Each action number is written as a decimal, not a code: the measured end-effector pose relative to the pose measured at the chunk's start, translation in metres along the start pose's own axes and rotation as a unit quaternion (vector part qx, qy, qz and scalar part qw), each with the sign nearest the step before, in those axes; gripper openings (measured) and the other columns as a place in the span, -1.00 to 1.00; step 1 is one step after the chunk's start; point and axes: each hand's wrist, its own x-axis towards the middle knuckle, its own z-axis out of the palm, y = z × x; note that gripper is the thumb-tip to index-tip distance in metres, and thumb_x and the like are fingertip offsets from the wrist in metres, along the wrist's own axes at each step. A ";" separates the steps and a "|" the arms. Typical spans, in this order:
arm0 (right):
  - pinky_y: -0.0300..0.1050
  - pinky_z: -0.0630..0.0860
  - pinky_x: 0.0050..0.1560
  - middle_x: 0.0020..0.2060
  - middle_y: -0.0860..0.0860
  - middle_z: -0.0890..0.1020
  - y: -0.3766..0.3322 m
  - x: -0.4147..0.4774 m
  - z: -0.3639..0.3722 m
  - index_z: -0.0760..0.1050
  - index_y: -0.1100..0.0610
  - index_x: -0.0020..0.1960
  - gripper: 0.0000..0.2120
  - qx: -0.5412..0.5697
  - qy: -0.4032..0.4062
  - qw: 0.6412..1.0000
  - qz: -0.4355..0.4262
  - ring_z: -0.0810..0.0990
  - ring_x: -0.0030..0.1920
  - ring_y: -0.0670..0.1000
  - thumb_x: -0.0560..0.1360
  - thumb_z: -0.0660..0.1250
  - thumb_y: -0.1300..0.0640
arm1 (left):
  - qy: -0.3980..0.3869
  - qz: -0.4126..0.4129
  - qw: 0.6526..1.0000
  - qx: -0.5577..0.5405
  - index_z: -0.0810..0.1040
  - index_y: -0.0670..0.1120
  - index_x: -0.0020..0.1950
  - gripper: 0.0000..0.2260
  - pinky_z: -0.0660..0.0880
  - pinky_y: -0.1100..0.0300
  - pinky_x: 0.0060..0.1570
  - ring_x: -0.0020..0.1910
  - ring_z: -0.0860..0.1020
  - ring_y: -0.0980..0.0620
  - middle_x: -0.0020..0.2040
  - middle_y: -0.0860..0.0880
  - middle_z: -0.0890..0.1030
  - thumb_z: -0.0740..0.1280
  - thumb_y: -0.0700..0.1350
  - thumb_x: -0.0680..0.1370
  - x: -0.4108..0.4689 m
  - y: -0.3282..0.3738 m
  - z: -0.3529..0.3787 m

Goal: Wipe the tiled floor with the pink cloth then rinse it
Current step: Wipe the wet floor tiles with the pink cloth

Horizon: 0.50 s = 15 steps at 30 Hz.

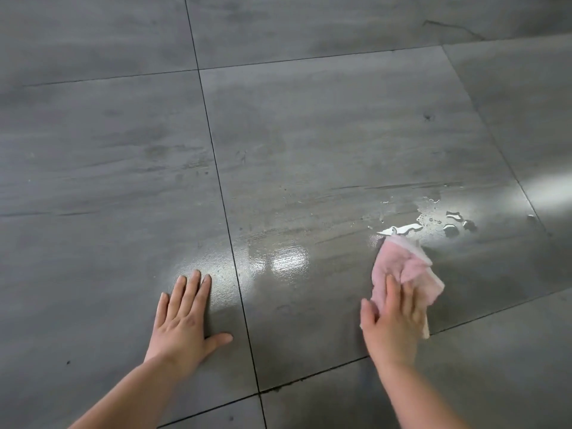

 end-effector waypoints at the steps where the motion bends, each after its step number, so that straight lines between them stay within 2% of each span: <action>1: 0.37 0.47 -0.01 0.05 0.36 0.58 -0.017 -0.004 0.002 0.37 0.20 0.18 -0.44 0.013 -0.026 1.000 0.010 0.54 0.06 0.45 0.30 0.15 -0.12 | -0.006 0.001 1.000 0.004 -0.50 -0.13 0.23 -0.08 -0.37 0.10 0.43 0.30 -0.42 0.19 0.28 0.16 -0.43 0.23 0.23 0.45 0.000 0.000 -0.001; 3: 0.25 0.54 -0.08 0.01 0.21 0.61 -0.057 -0.017 0.009 0.40 0.11 0.09 -0.45 -0.007 -0.040 0.996 -0.082 0.59 0.03 0.35 0.19 0.38 -0.12 | -0.014 0.005 1.000 0.015 -0.47 -0.13 0.34 -0.07 -0.32 0.08 0.45 0.32 -0.41 0.18 0.29 0.16 -0.42 0.23 0.21 0.46 -0.002 0.002 -0.004; 5: 0.05 0.60 -0.21 -0.05 0.05 0.60 -0.085 -0.032 0.015 0.37 0.04 -0.02 -0.40 -0.019 -0.044 0.974 -0.223 0.64 -0.02 0.22 0.02 0.56 0.05 | -0.020 0.016 0.999 0.022 -0.39 -0.06 0.43 -0.12 -0.29 0.10 0.46 0.40 -0.37 0.15 0.38 0.16 -0.40 0.23 0.18 0.48 -0.002 0.000 -0.009; 7: -0.14 0.55 -0.37 -0.11 -0.05 0.62 -0.096 -0.039 0.007 0.37 0.02 -0.08 -0.35 -0.036 -0.060 0.961 -0.267 0.64 -0.09 0.08 -0.11 0.57 0.09 | -0.045 0.023 0.998 0.025 -0.30 -0.01 0.46 -0.19 -0.22 0.12 0.48 0.48 -0.29 0.09 0.49 0.10 -0.31 0.23 0.14 0.49 -0.004 -0.001 -0.020; 8: -0.18 0.51 -0.41 -0.07 -0.06 0.62 -0.096 -0.040 -0.003 0.40 0.02 -0.06 -0.37 -0.046 -0.056 0.963 -0.261 0.62 -0.08 0.04 -0.08 0.56 0.10 | -0.051 0.027 0.998 0.013 -0.25 0.01 0.47 -0.23 -0.16 0.12 0.48 0.50 -0.24 0.08 0.51 0.09 -0.26 0.24 0.12 0.50 -0.006 -0.002 -0.026; 9: -0.16 0.48 -0.36 0.03 -0.04 0.59 -0.094 -0.040 -0.011 0.42 0.06 0.02 -0.44 -0.033 -0.057 0.968 -0.243 0.58 0.00 0.05 0.06 0.53 0.16 | -0.052 0.025 0.998 -0.009 -0.19 0.02 0.48 -0.26 -0.09 0.12 0.49 0.51 -0.19 0.08 0.53 0.09 -0.21 0.24 0.09 0.51 -0.010 -0.002 -0.033; 10: -0.11 0.46 -0.24 0.15 0.00 0.51 -0.091 -0.039 -0.021 0.40 0.09 0.15 -0.51 -0.002 -0.094 0.974 -0.208 0.51 0.11 0.08 0.26 0.42 0.24 | -0.044 0.021 0.998 -0.031 -0.13 0.03 0.49 -0.30 -0.03 0.12 0.48 0.52 -0.12 0.07 0.53 0.09 -0.14 0.24 0.07 0.52 -0.016 -0.003 -0.041; 12: -0.12 0.40 -0.07 0.22 0.05 0.43 -0.084 -0.043 -0.047 0.29 0.08 0.31 -0.54 0.114 -0.188 0.973 -0.065 0.46 0.18 0.12 0.44 0.20 0.32 | -0.012 0.011 0.998 -0.057 -0.02 0.02 0.49 -0.39 0.03 0.11 0.47 0.52 -0.02 0.05 0.54 0.06 -0.02 0.23 0.01 0.53 -0.038 -0.005 -0.059; 14: -0.21 0.36 -0.11 0.10 0.07 0.51 -0.083 -0.054 -0.085 0.30 0.10 0.30 -0.55 0.253 -0.174 0.950 0.052 0.53 0.05 0.11 0.44 0.17 0.36 | 0.015 0.000 0.997 -0.076 0.07 0.01 0.47 -0.46 0.07 0.10 0.45 0.50 0.06 0.01 0.52 0.03 0.08 0.22 -0.04 0.55 -0.071 -0.004 -0.079; 15: -0.23 0.39 -0.18 0.01 0.09 0.56 -0.083 -0.061 -0.111 0.31 0.12 0.26 -0.57 0.322 -0.161 0.928 0.096 0.57 -0.10 0.08 0.44 0.16 0.39 | 0.017 -0.007 0.996 -0.084 0.10 0.00 0.47 -0.48 0.10 0.10 0.43 0.49 0.10 0.00 0.51 0.01 0.13 0.22 -0.06 0.55 -0.090 0.000 -0.093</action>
